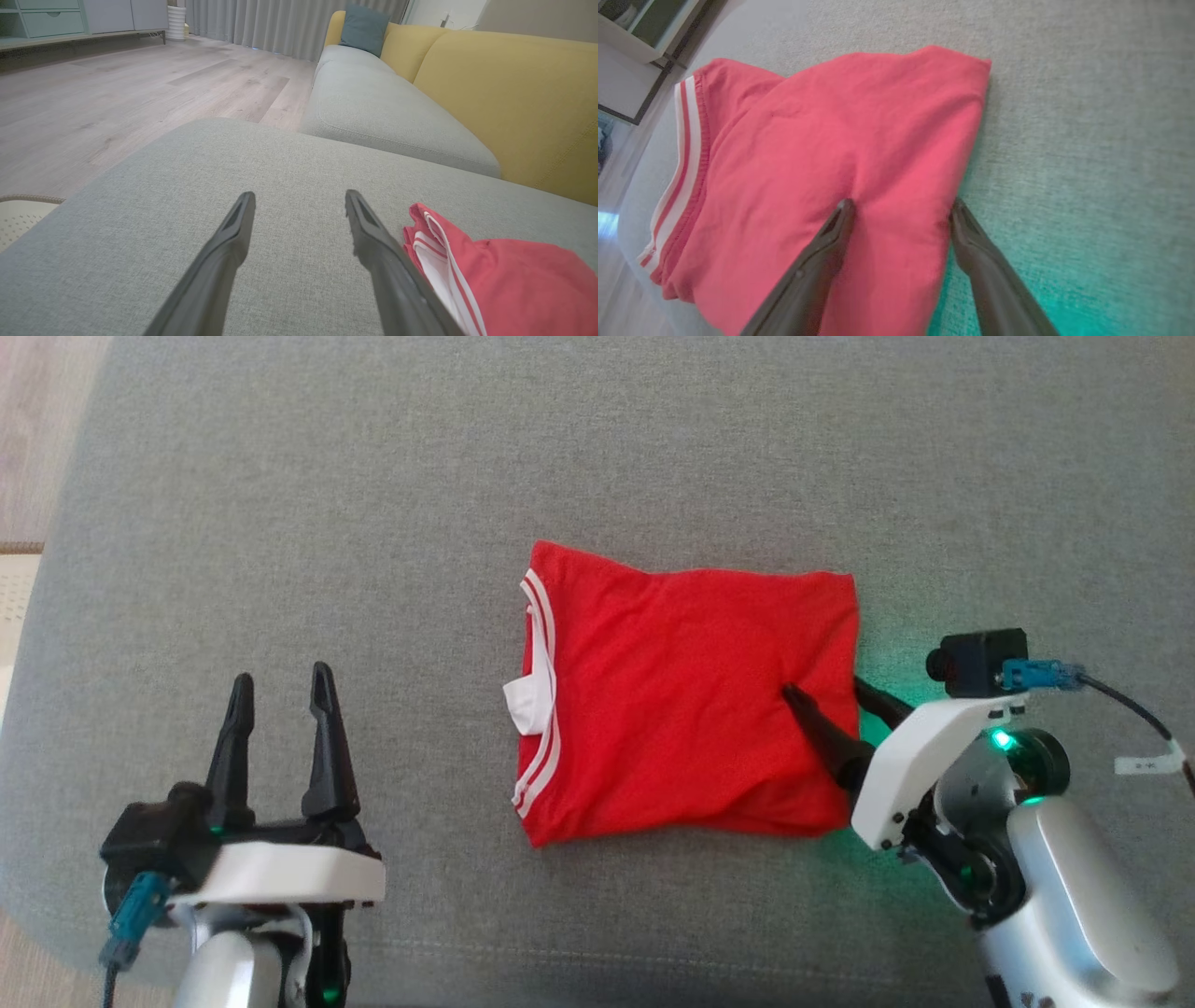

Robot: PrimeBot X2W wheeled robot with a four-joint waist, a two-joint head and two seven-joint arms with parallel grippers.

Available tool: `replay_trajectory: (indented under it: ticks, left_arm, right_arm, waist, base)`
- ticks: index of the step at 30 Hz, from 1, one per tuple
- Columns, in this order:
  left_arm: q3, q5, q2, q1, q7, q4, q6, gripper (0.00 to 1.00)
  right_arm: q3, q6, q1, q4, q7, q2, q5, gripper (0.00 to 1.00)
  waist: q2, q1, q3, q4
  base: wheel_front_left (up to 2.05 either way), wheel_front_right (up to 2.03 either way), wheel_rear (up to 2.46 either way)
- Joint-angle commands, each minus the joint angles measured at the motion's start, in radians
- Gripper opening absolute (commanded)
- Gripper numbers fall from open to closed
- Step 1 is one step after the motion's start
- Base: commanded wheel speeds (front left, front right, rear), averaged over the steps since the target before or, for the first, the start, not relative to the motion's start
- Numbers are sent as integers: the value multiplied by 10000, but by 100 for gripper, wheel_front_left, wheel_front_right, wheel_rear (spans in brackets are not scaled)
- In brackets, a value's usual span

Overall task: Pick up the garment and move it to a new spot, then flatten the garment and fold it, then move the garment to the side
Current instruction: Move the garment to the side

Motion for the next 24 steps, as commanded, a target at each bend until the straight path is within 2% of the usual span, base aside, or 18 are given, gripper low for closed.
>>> replay_trajectory:
  ticks: [1,2,3,4,5,7,8,17,20,24]
  left_arm:
    - [352,-34,-9,-296,-120,-390,36,100]
    - [360,-31,-10,-298,-120,-391,29,100]
    - [370,-28,-10,-301,-120,-388,17,100]
    - [378,-22,-10,-304,-120,-386,3,100]
    - [387,-16,-10,-308,-120,-387,-10,100]
    - [403,9,-10,-318,-120,-401,-32,100]
    - [420,26,-10,-325,-120,-414,-43,100]
    - [496,253,-10,-436,-120,-577,-145,100]
    - [518,310,3,-454,-120,-615,-189,100]
    - [461,438,34,-489,-120,-718,-262,100]
  right_arm:
    - [215,-9,194,-465,145,-110,80,100]
    - [217,-9,223,-553,223,-124,112,100]
    - [222,-9,248,-632,289,-134,135,84]
    - [231,-9,269,-705,347,-144,149,58]
    - [242,-9,283,-770,394,-149,158,44]
    - [238,-9,275,-897,394,-154,135,25]
    - [225,-9,257,-946,359,-145,118,0]
    - [36,-9,-176,-1096,-183,-220,169,0]
    - [-46,-9,-303,-1180,-294,-348,165,0]
    - [-312,-9,-545,-1432,-389,-776,73,0]
  waist:
    - [0,0,-3,-14]
    - [0,0,-1,-26]
    - [0,0,1,-40]
    - [0,0,6,-56]
    - [0,0,14,-78]
    - [0,0,37,-144]
    - [0,0,52,-188]
    - [0,0,167,-829]
    - [0,0,172,-1068]
    - [0,0,209,-1739]
  base:
    - [0,0,0]
    - [0,0,0]
    - [0,0,0]
    - [0,0,0]
    - [0,0,0]
    - [0,0,0]
    - [0,0,0]
    - [0,0,0]
    - [0,0,0]
    - [0,0,0]
